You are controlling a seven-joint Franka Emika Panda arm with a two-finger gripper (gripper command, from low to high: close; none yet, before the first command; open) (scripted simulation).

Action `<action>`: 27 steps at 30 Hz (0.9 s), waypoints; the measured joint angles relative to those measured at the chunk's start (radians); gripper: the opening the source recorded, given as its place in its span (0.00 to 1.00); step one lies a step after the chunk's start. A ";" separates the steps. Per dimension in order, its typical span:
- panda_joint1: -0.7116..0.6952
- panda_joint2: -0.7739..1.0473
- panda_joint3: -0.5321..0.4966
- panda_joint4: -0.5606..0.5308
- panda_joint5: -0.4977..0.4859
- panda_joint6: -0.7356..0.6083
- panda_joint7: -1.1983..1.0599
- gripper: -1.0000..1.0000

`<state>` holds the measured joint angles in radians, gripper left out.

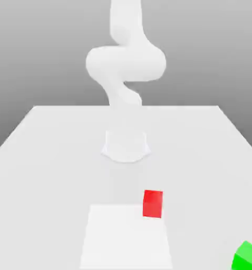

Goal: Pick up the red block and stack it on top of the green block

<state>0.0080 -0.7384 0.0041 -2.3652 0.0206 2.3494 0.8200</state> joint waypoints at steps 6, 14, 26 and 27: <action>0.024 0.179 0.032 -0.184 0.049 0.140 0.064 0.50; 0.050 0.433 0.117 -0.444 0.077 0.339 0.187 0.50; 0.113 0.903 0.059 -0.532 -0.140 0.712 0.427 0.00; 0.113 0.903 0.059 -0.532 -0.141 0.713 0.428 0.00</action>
<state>0.1208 0.1649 0.0631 -2.8968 -0.1203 3.0622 1.2476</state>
